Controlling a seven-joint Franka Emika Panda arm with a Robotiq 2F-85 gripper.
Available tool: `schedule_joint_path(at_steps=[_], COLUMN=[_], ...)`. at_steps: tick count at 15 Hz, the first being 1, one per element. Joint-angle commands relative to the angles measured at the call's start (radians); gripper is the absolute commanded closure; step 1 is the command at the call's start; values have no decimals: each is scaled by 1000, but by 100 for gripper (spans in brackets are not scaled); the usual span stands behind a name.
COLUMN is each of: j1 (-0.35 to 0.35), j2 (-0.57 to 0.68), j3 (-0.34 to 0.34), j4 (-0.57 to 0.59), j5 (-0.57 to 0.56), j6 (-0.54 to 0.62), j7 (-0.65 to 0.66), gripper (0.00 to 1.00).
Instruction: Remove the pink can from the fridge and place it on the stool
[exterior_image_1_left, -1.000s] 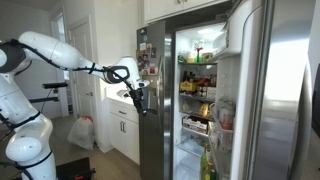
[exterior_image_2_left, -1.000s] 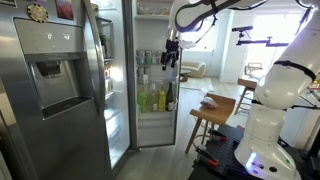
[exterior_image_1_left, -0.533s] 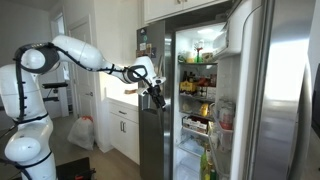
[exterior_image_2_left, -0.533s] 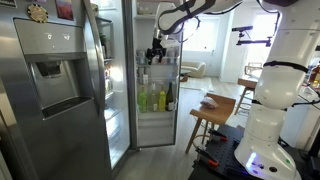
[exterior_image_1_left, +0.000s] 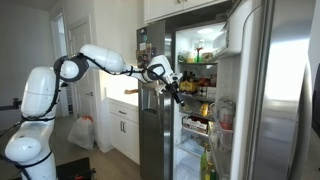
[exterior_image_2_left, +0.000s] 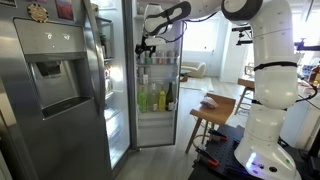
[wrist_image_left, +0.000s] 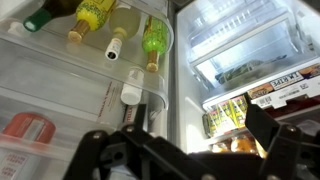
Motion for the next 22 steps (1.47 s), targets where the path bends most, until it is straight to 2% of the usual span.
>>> schedule_joint_path(at_steps=[1,8,17,22], j1=[27,37,26,24], j2=[110,156,117,99], j3=[-51,-127,-203,-257], j4=[191,330,314,292], j5=[-26,-35,-86,-97], j6=[-57,-127,-149,-138], j7=[76,169,261,268], gripper=[0,0,0,0])
